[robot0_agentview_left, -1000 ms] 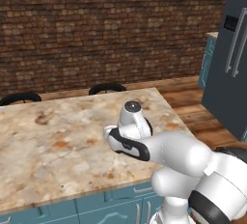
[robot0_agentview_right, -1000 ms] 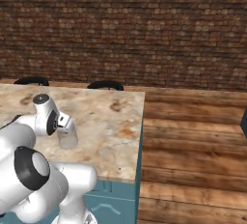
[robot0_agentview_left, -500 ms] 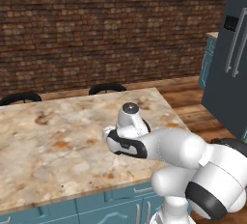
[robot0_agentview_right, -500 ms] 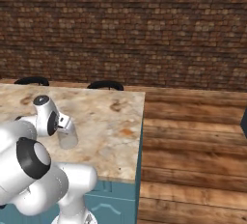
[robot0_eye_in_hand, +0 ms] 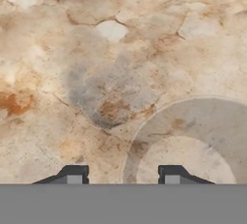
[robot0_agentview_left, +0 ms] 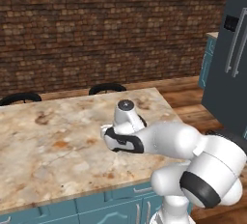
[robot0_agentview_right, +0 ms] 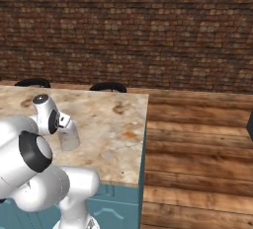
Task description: Pick the glass cup and strainer and place them in the sink. Then turn on the water.
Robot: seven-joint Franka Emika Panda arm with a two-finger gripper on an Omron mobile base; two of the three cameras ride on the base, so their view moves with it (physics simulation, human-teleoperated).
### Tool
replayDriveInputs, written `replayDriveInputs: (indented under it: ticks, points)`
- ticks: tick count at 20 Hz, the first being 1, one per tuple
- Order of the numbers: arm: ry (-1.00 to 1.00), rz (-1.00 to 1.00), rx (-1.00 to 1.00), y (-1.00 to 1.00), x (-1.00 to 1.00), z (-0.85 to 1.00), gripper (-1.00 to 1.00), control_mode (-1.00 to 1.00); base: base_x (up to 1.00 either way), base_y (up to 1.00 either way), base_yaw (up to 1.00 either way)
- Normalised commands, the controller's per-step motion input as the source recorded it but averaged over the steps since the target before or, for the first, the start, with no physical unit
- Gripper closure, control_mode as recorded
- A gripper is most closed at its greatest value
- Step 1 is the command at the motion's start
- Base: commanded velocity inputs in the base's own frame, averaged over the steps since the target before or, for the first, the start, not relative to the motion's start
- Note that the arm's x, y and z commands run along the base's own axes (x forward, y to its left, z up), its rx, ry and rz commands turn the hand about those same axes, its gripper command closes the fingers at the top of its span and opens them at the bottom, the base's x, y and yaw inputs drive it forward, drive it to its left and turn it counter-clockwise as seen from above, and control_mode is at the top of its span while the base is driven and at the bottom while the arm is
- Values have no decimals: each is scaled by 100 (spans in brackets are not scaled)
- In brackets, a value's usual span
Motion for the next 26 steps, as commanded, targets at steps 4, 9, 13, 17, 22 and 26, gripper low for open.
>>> replayDriveInputs:
  ticks: [4,9,13,17,22,26]
  points:
    - [0,0,1,0,-11,-22,100,-100,0,0,0]
    - [-4,0,7,-12,-9,-14,100,-100,0,0,0]
    - [-3,0,8,-26,-11,10,100,-100,0,0,0]
    - [-8,0,1,-19,-5,72,100,-100,0,0,0]
    - [-3,0,-3,-1,-1,100,100,-100,0,0,0]
    - [0,0,-2,-5,-4,89,100,-100,0,0,0]
